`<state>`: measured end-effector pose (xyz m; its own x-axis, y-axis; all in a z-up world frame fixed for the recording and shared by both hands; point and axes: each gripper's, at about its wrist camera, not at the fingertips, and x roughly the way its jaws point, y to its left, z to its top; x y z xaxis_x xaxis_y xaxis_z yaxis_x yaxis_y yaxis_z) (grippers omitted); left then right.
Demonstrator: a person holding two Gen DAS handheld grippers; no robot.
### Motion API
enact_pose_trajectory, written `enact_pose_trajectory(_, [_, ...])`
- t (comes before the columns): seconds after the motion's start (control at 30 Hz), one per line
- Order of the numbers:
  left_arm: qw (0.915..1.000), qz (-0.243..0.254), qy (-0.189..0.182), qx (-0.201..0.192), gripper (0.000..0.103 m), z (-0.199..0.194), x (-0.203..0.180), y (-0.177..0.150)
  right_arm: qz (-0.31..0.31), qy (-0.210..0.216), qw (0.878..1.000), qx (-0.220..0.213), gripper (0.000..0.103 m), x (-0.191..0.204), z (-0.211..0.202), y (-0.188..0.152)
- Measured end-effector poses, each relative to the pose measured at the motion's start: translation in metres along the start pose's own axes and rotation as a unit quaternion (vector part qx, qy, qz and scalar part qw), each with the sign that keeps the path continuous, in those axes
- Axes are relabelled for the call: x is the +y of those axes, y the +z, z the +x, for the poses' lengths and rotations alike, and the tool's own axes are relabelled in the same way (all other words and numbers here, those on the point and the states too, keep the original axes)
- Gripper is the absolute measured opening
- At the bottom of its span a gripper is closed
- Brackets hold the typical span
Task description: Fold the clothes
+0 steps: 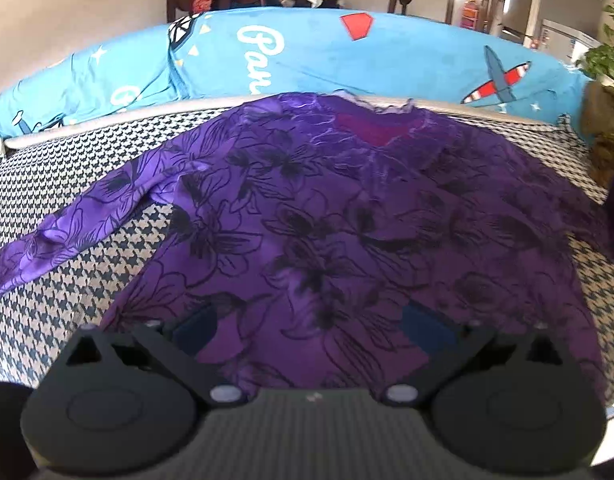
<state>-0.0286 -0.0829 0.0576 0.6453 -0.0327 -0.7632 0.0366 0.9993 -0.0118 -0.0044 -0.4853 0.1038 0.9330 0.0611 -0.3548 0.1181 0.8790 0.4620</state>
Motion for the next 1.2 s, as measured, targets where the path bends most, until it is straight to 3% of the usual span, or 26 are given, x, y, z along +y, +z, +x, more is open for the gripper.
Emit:
enact_pose_trajectory(0.6, [0.9994,0.009,-0.017,-0.028,0.103,-0.087,-0.005,0.006,0.054,0.034,0.998,-0.011,0.013,-0.03,-0.033,0.008])
enact_pose_trajectory(0.9, [0.9959,-0.013,-0.023,-0.086,0.103,-0.138,0.019,0.032,0.058,0.055,0.997,-0.015,0.013,-0.024,-0.035,0.005])
enact_pose_trajectory(1.0, [0.9943,-0.012,0.002,-0.106,0.103,-0.139,0.023,0.039,0.067,0.063,0.996,-0.016,0.013,-0.021,-0.033,0.004])
enact_pose_trajectory(1.2, [0.9957,-0.027,0.014,-0.088,0.103,-0.105,0.031,0.042,0.06,0.07,0.996,-0.021,0.013,-0.001,-0.017,-0.002])
